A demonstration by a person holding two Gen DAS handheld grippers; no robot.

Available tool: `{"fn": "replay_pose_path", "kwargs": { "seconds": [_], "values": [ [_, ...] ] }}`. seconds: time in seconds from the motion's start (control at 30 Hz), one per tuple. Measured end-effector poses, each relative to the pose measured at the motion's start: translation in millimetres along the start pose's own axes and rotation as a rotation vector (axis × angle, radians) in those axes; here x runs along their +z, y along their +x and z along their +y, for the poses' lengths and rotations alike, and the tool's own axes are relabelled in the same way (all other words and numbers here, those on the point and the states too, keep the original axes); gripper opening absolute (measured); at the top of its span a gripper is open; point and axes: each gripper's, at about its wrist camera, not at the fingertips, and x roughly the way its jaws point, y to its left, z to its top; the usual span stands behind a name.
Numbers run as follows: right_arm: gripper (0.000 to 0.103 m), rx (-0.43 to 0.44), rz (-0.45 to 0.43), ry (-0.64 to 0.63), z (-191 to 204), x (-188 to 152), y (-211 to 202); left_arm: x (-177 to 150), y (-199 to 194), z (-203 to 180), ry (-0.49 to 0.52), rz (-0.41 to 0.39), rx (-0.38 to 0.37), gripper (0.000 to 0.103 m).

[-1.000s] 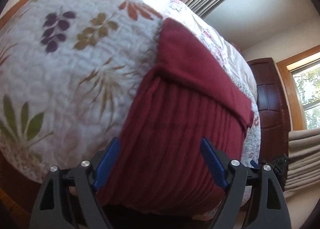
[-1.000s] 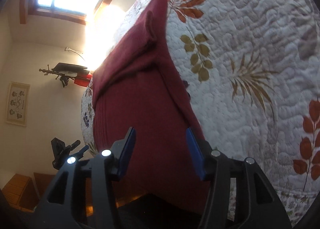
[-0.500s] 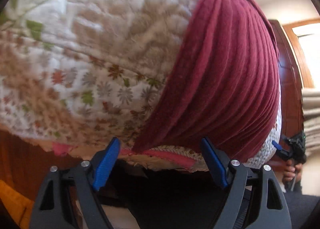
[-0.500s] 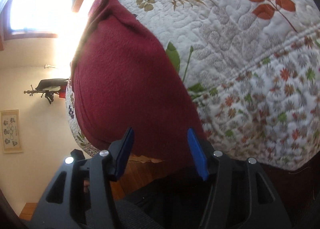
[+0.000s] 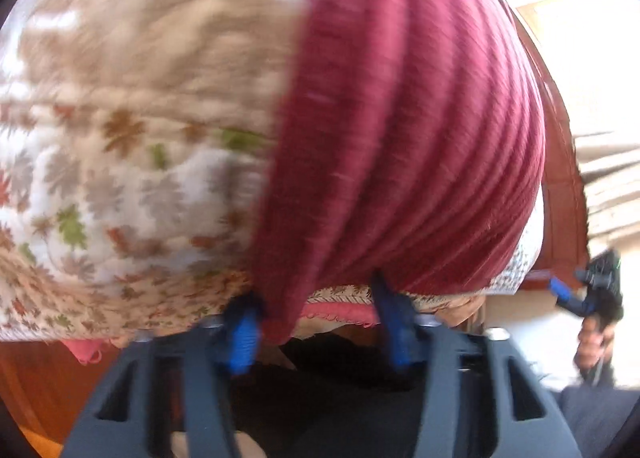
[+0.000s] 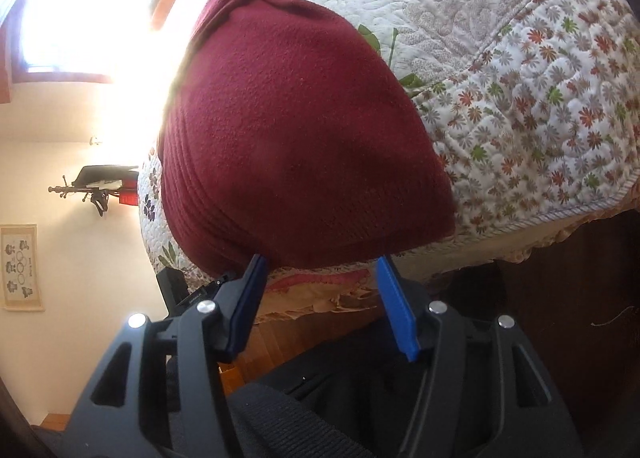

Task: Fold small clothes
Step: 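Grasp the sweater hem with both tools and lift it toward the collar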

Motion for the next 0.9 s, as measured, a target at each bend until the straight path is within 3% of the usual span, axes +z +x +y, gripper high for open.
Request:
{"fn": "replay_pose_path", "kwargs": {
  "seconds": [0.13,0.27,0.5,0.7,0.9],
  "values": [
    [0.058,0.019,-0.018,0.022,-0.3,-11.6,0.3,-2.1,-14.4,8.4,-0.042,0.005,-0.084,0.006],
    [0.058,0.042,-0.039,0.053,-9.6,-21.0,2.3,-8.5,-47.2,5.2,-0.085,-0.015,-0.235,0.006],
    [0.064,0.115,-0.059,0.204,-50.1,-38.0,21.0,-20.2,-101.5,-36.1,-0.085,-0.061,-0.445,0.006],
    [0.064,0.197,-0.045,0.338,-82.4,-51.2,53.9,-16.8,-111.9,-59.8,-0.116,-0.08,-0.523,0.006],
    [0.071,0.356,-0.121,0.492,-106.5,-61.9,69.8,-13.7,-137.9,-82.7,-0.135,-0.133,-0.615,0.006]
  ]
}}
